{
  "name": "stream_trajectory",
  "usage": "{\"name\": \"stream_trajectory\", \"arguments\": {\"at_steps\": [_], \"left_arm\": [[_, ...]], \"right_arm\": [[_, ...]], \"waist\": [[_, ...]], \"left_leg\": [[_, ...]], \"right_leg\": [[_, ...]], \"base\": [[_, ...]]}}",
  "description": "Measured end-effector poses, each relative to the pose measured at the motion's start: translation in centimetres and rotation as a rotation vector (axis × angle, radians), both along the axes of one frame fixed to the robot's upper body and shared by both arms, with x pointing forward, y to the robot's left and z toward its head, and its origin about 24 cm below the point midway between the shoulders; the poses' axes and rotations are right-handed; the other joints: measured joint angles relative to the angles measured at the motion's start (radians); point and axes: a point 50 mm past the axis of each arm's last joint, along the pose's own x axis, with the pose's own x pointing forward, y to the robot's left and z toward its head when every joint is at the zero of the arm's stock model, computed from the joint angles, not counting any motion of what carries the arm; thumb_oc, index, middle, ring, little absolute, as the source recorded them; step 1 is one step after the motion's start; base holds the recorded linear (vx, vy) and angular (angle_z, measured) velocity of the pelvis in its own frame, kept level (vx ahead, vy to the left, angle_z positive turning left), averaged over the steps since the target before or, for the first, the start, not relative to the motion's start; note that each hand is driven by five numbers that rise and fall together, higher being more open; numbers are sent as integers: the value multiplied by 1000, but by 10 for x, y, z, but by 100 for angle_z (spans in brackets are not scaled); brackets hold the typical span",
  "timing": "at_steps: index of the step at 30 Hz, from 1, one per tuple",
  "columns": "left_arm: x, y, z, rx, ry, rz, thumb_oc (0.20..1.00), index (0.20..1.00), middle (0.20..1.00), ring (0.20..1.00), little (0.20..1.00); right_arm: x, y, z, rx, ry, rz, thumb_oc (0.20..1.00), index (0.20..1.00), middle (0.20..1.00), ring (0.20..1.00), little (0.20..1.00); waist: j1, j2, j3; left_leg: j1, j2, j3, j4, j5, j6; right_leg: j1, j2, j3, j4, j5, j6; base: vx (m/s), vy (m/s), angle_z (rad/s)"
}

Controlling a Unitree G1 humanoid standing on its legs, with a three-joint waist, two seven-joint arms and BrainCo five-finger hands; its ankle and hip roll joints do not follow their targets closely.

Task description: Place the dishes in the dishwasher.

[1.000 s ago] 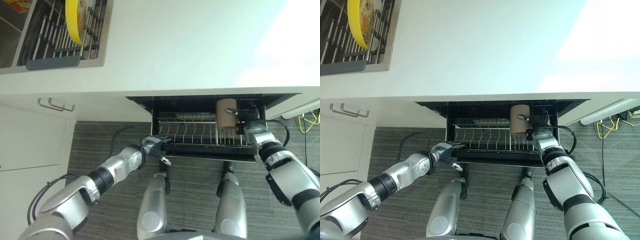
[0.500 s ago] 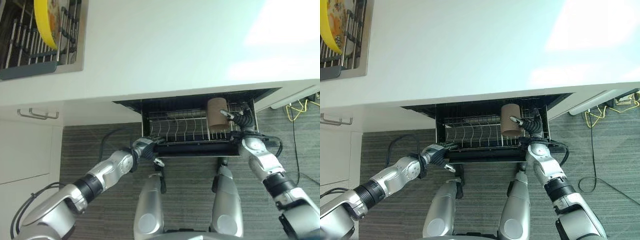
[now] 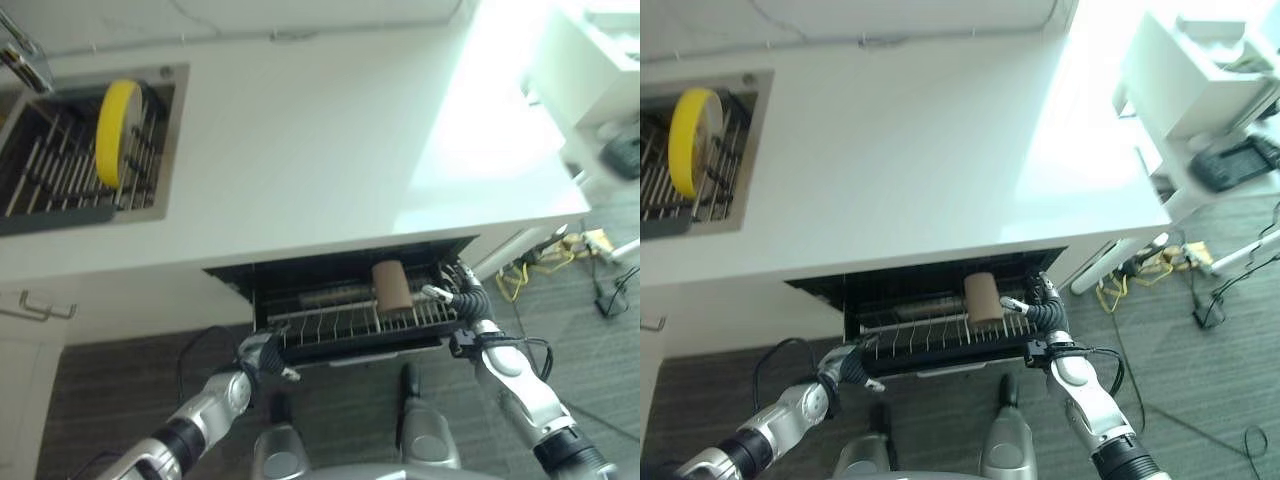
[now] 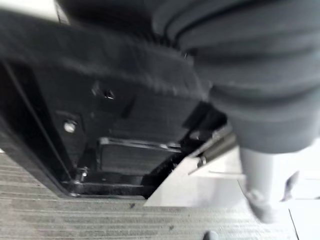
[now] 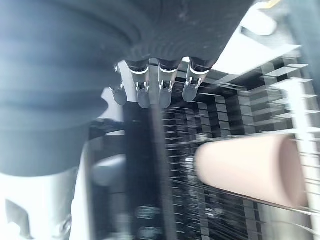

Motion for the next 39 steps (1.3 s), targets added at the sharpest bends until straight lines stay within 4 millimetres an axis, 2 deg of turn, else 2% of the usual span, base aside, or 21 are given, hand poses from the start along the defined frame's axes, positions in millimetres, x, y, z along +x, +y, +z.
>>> {"name": "stream_trajectory", "arguments": {"at_steps": [3,4,6,7,8,10,11,12,13,17,20,21,24,25,29,30,32,34,36,38,39], "left_arm": [[-15,2,-1,-81,24,79,1000,1000,1000,1000,1000],[-16,2,2,-115,15,100,1000,1000,1000,1000,1000],[-4,11,40,-272,-158,204,1000,1000,1000,1000,1000],[-2,19,49,-279,-199,223,1000,1000,1000,1000,1000],[-1,34,68,-287,-274,246,1000,1000,1000,1000,1000],[-5,38,72,-296,-298,258,1000,1000,1000,1000,1000],[-8,36,77,-314,-306,242,1000,1000,1000,1000,1000],[-5,31,97,-368,-397,212,1000,1000,1000,1000,1000],[-2,28,106,-392,-449,184,1000,1000,1000,1000,1000],[2,22,128,-469,-596,130,1000,1000,1000,1000,1000],[0,22,145,-535,-746,138,1000,1000,1000,1000,1000],[0,21,157,-577,-836,129,1000,1000,1000,1000,1000],[-1,17,169,-726,-924,149,1000,1000,1000,1000,1000],[-2,10,181,-855,-984,137,1000,1000,1000,1000,1000],[8,-1,211,-1070,-1109,52,1000,1000,1000,1000,1000],[17,-4,221,-1134,-1128,30,1000,1000,1000,1000,1000],[19,-4,224,-1158,-1128,25,1000,1000,1000,1000,1000],[18,-2,219,-1174,-1097,48,1000,1000,1000,1000,1000],[15,0,212,-1193,-1032,60,1000,1000,1000,1000,1000],[31,-7,200,-1295,-879,94,1000,1000,1000,1000,1000],[31,-9,196,-1297,-834,95,1000,1000,1000,1000,1000]], "right_arm": [[-15,3,-7,-1,49,39,1000,1000,1000,1000,1000],[-17,3,-8,1,58,41,1000,1000,1000,1000,1000],[-30,-9,-2,23,44,12,1000,1000,1000,1000,1000],[-31,-15,-1,20,42,-2,1000,1000,1000,1000,1000],[-38,-28,-3,12,57,-42,1000,1000,1000,1000,1000],[-46,-37,-8,4,85,-73,1000,1000,1000,1000,1000],[-46,-37,-8,5,92,-66,1000,1000,1000,1000,1000],[-47,-41,-8,3,96,-78,1000,1000,1000,1000,1000],[-47,-43,-7,3,94,-84,1000,1000,1000,1000,1000],[-50,-42,-10,24,103,-99,1000,1000,1000,1000,1000],[-50,-42,-9,28,95,-100,1000,1000,1000,1000,1000],[-48,-38,-2,39,64,-78,1000,1000,1000,1000,1000],[-43,-25,19,99,-50,5,1000,1000,1000,1000,1000],[-41,-17,40,132,-175,75,1000,1000,1000,1000,1000],[-25,-2,89,150,-466,181,1000,1000,1000,1000,1000],[-19,4,114,125,-608,220,1000,1000,1000,1000,1000],[-22,5,128,103,-701,242,1000,1000,1000,1000,1000],[-23,5,128,84,-711,242,1000,1000,1000,1000,1000],[-27,0,117,96,-679,203,1000,1000,1000,1000,1000],[-12,-9,106,145,-655,101,1000,1000,1000,1000,1000],[-12,-12,105,166,-648,81,1000,1000,1000,1000,1000]], "waist": [[2,17,-80],[3,21,-84],[16,40,-122],[18,46,-133],[17,59,-145],[23,70,-165],[23,70,-167],[31,64,-171],[41,62,-174],[66,51,-183],[66,48,-183],[68,48,-183],[67,48,-182],[68,48,-182],[87,47,-181],[86,49,-181],[86,49,-180],[84,48,-178],[92,53,-170],[97,48,-170],[95,47,-170]], "left_leg": [[80,-5,15,-78,22,-13],[103,-8,17,-98,35,-12],[142,-7,18,-141,48,-13],[145,-7,17,-141,48,-13],[161,-6,13,-141,43,-10],[158,-4,7,-141,41,-8],[160,-3,0,-141,40,-6],[160,-2,-6,-141,43,-7],[159,-3,-9,-141,44,-7],[150,-2,-30,-141,46,-8],[149,-2,-32,-141,48,-6],[149,-2,-34,-141,48,-6],[148,-2,-45,-140,55,-16],[143,-2,-55,-140,56,-16],[142,-2,-58,-141,54,-12],[142,-2,-58,-141,55,-11],[142,-2,-58,-141,55,-11],[142,-2,-57,-141,56,-12],[143,-7,-58,-134,58,-15],[156,-15,-56,-135,56,-14],[156,-18,-53,-137,46,-4]], "right_leg": [[57,3,-2,-28,1,13],[73,3,-5,-36,2,15],[113,9,-9,-63,5,19],[117,9,-11,-63,5,19],[138,9,-22,-63,0,25],[141,8,-29,-64,-6,27],[147,11,-35,-64,-6,27],[154,10,-43,-64,-6,27],[156,9,-46,-64,-6,27],[163,9,-62,-64,-22,22],[163,9,-63,-64,-16,20],[164,10,-65,-64,-13,28],[171,10,-77,-64,-14,30],[174,10,-86,-64,-15,31],[176,9,-87,-64,-16,32],[175,9,-87,-64,-16,32],[175,10,-86,-64,-16,32],[174,10,-85,-64,-16,32],[171,11,-87,-64,-16,31],[166,11,-61,-64,-12,30],[156,11,-46,-64,-14,36]], "base": [[107,58,-4],[57,67,3],[50,43,5],[42,13,6],[62,9,10],[50,5,11],[11,-10,16],[6,-23,19],[5,-26,18],[23,-20,16],[0,0,0],[17,-10,4],[5,-3,11],[16,3,15],[4,2,3],[0,0,0],[0,0,0],[0,0,0],[-2,-48,-6],[10,-76,-22],[0,-67,-30]]}}
